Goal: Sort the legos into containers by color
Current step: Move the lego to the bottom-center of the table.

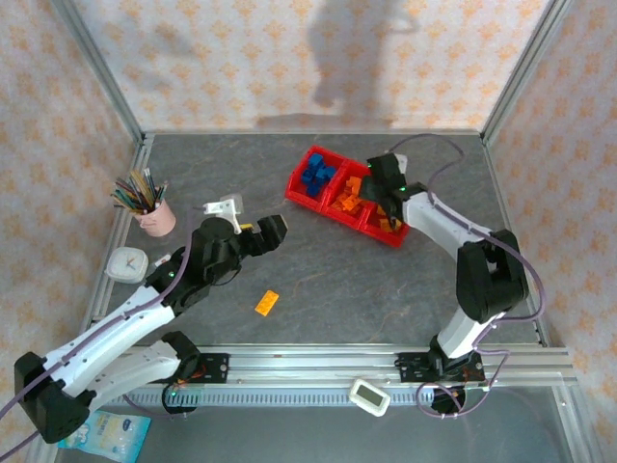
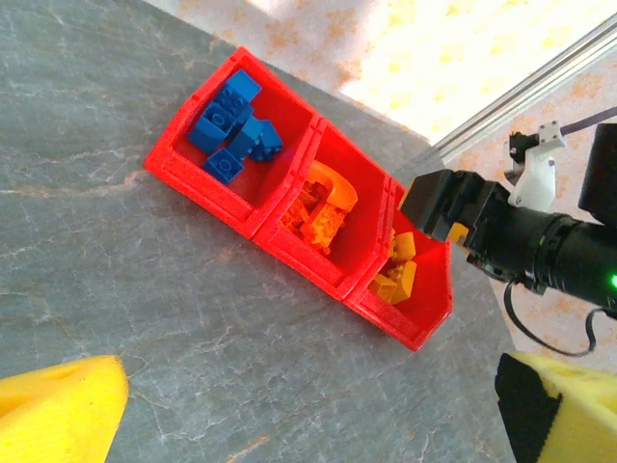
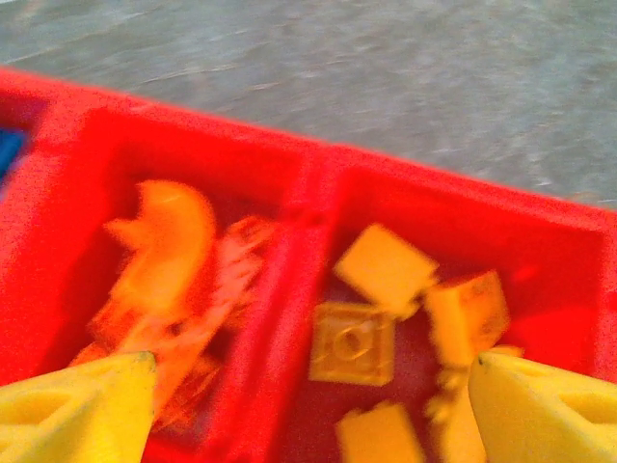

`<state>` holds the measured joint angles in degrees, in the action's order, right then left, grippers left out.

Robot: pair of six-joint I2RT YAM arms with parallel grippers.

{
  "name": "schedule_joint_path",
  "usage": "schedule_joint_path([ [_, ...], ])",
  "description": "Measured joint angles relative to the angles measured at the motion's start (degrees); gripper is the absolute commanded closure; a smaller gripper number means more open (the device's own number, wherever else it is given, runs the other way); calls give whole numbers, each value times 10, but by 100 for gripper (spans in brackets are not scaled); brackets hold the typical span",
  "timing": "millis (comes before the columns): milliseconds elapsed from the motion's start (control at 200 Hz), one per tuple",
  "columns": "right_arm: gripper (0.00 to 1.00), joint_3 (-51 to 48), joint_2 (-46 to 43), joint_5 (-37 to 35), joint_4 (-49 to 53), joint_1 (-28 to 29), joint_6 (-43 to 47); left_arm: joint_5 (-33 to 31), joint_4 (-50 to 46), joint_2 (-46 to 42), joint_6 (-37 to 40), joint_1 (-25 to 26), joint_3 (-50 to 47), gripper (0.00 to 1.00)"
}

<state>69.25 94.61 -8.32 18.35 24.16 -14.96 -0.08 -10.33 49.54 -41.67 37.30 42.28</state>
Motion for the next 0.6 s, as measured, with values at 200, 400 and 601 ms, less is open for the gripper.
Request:
schedule_joint_path([
  [200, 14, -5, -30, 8, 8, 117, -34, -28, -41, -51, -2, -6, -11, 1],
  [400, 13, -41, -25, 16, 11, 248, -103, -59, -104, -105, -14, -6, -29, 1],
  [601, 12, -44, 28, 28, 11, 367, -176, -94, -165, -171, -42, -6, -50, 1],
])
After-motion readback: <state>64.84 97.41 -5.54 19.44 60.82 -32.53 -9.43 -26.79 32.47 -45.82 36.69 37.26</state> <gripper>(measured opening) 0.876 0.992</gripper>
